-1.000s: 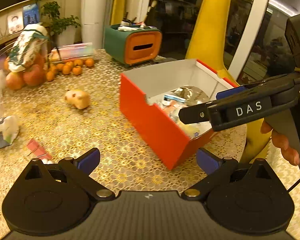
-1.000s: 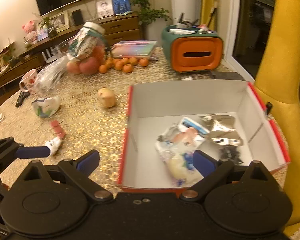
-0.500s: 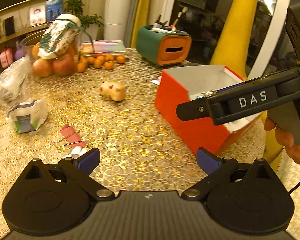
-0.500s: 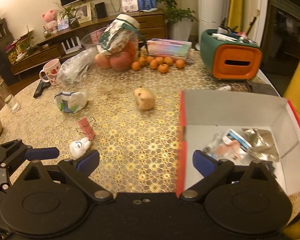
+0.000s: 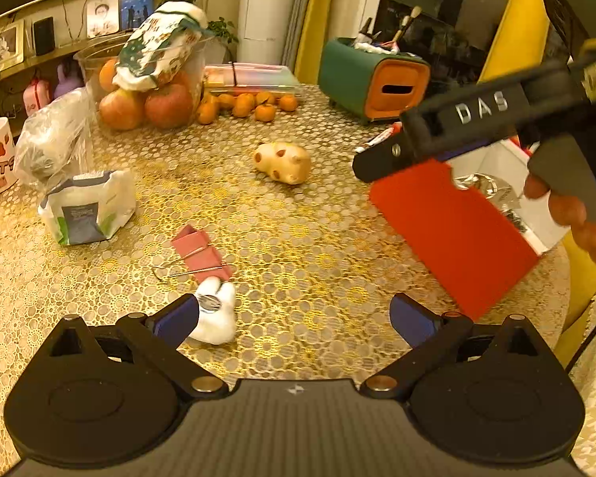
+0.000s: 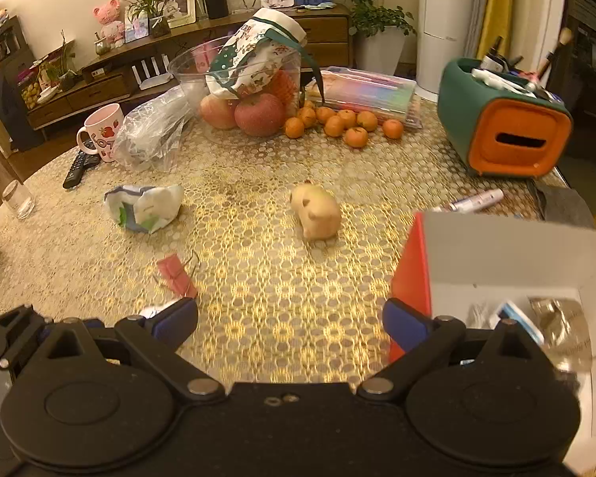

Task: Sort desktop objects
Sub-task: 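Move the left tool to the white plush bunny while the right tool approaches the pig-shaped bun, then grasp the white plush bunny with the left tool while the right tool grasps the pig bun, then carry the plush bunny and pig bun toward the red box with both tools, then open both tools to drop the bunny and pig bun into the box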

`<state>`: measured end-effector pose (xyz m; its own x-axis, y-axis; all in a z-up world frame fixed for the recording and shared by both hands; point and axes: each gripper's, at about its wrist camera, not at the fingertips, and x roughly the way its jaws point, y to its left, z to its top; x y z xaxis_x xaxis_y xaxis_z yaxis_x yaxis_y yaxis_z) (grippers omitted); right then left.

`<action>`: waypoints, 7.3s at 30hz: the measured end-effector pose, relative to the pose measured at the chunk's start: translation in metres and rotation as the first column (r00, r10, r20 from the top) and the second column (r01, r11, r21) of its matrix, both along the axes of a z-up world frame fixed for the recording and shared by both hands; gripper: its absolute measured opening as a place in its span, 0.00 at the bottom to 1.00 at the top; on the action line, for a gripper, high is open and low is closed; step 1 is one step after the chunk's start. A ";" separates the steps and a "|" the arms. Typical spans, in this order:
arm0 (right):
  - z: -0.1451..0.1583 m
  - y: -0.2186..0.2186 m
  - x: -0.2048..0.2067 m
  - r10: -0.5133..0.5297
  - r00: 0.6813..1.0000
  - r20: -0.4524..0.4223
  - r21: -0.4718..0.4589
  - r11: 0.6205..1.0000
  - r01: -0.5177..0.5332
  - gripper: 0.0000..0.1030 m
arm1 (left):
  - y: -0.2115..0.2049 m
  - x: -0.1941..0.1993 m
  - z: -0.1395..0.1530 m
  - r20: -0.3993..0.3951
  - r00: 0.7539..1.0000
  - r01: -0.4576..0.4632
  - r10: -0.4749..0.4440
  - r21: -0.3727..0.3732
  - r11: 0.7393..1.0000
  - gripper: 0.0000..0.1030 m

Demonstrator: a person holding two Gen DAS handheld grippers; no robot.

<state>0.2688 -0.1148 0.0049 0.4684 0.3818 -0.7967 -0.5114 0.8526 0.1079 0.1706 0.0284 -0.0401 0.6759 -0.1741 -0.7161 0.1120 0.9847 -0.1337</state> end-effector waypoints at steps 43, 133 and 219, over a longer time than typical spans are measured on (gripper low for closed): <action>-0.095 0.090 0.146 -0.012 0.994 -0.106 -0.160 0.987 -0.006 0.90 | 0.035 0.036 -0.067 -0.001 0.999 -0.046 0.047 0.026 0.999 0.80; 0.034 -0.155 -0.020 -0.159 0.987 0.016 -0.002 0.987 0.159 0.39 | -0.133 0.024 0.064 0.095 0.979 0.169 -0.178 0.093 0.981 0.48; -0.050 -0.230 0.027 -0.253 0.961 -0.109 -0.079 0.966 0.246 0.65 | -0.255 0.175 -0.010 -0.193 0.940 0.329 -0.283 0.287 0.899 0.68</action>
<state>0.2958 -0.3452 -0.0456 0.4440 0.2107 -0.8709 -0.2685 0.9586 0.0950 0.3455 -0.2271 -0.0501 0.5119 -0.1090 -0.8521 0.4174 0.8985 0.1358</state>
